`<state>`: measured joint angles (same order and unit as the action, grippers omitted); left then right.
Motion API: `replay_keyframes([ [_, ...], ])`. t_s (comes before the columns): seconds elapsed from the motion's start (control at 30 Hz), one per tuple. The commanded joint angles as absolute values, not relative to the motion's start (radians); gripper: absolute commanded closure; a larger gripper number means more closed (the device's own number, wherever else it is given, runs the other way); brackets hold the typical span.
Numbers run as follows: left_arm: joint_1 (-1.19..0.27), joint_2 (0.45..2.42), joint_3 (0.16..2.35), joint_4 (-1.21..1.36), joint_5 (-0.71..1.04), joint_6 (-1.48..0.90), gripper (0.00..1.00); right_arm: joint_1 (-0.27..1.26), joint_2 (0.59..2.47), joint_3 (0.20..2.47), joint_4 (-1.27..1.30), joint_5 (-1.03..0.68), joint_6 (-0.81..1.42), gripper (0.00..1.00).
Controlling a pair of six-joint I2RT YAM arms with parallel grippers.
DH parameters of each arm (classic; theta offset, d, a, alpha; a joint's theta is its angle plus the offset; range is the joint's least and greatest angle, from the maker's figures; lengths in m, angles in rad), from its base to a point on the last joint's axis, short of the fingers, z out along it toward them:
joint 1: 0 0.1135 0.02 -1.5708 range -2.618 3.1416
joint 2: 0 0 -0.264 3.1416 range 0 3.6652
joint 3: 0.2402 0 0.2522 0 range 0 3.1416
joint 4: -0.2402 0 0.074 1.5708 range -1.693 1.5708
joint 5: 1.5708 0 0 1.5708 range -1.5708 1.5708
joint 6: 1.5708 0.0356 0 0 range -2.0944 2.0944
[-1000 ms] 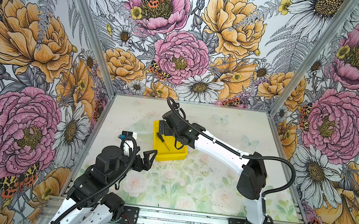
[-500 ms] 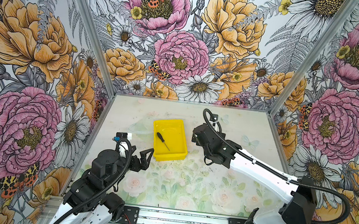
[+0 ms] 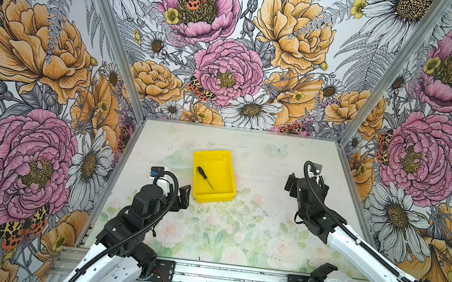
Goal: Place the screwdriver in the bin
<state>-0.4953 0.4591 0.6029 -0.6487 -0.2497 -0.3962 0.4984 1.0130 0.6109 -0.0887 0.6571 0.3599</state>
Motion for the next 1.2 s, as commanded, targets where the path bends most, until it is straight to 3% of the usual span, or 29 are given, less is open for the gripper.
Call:
replay_keyframes([
  [0.0,-0.502,0.405,0.568,-0.586,-0.357,-0.321,0.01,0.476,0.993,0.528,0.113,0.574,0.264,0.0],
  [0.3,-0.458,0.43,0.516,-0.495,-0.481,-0.186,0.01,0.394,1.038,0.457,0.221,0.513,0.169,0.01],
  [0.73,-0.02,0.89,0.399,0.162,-0.148,-0.101,0.01,0.185,1.148,0.47,0.263,0.467,0.115,0.0],
  [1.17,-0.013,1.269,0.379,0.573,-0.174,-0.03,0.01,0.026,1.251,0.392,0.504,0.344,0.142,0.0],
])
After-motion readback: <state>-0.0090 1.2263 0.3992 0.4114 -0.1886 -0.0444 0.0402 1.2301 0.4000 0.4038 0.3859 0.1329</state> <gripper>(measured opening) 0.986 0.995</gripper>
